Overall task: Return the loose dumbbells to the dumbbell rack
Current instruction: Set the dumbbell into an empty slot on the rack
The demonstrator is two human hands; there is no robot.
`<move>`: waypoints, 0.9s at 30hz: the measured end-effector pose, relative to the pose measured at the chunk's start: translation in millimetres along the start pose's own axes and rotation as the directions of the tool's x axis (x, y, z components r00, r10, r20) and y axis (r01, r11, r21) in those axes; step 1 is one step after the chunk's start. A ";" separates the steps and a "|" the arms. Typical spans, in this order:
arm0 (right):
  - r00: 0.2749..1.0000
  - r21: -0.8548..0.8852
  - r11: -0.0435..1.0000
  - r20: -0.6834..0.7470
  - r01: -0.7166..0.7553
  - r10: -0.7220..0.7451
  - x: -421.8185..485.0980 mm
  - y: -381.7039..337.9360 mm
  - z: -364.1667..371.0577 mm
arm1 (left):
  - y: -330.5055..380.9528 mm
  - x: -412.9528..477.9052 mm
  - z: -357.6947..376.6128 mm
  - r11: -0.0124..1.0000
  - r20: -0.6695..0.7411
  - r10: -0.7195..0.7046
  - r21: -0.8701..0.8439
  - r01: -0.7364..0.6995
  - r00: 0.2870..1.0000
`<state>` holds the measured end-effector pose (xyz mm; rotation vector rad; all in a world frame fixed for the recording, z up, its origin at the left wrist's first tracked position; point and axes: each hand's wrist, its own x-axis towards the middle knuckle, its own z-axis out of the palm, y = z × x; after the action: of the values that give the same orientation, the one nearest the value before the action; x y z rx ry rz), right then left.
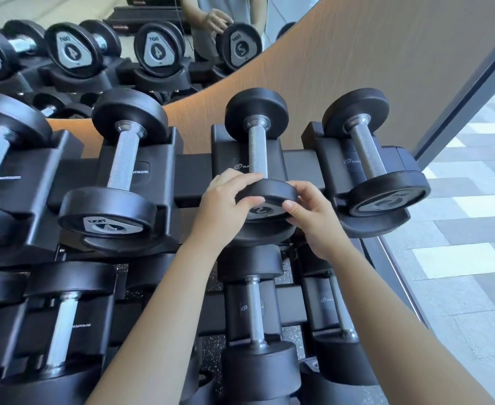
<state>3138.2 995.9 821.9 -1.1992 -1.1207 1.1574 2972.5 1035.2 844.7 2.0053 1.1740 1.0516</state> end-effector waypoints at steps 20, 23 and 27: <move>0.992 -0.430 0.898 -0.037 0.096 -0.124 -0.4 -13.5 4.5 | -18.9 -14.4 -5.8 0.980 -0.032 -0.090 -0.183 0.083 0.995; 0.972 -0.627 0.750 0.044 0.208 -0.233 2.0 -25.8 12.8 | -21.0 -17.9 -4.8 0.959 -0.023 -0.147 -0.246 0.137 0.989; 0.955 -0.732 0.630 0.098 0.260 -0.280 2.4 -31.0 19.0 | -25.5 -23.6 -2.9 0.923 -0.022 -0.206 -0.337 0.186 0.978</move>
<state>3120.9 999.2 853.8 -1.5647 -1.7779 0.4188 2951.9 1025.7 818.3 1.5712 1.1141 1.1267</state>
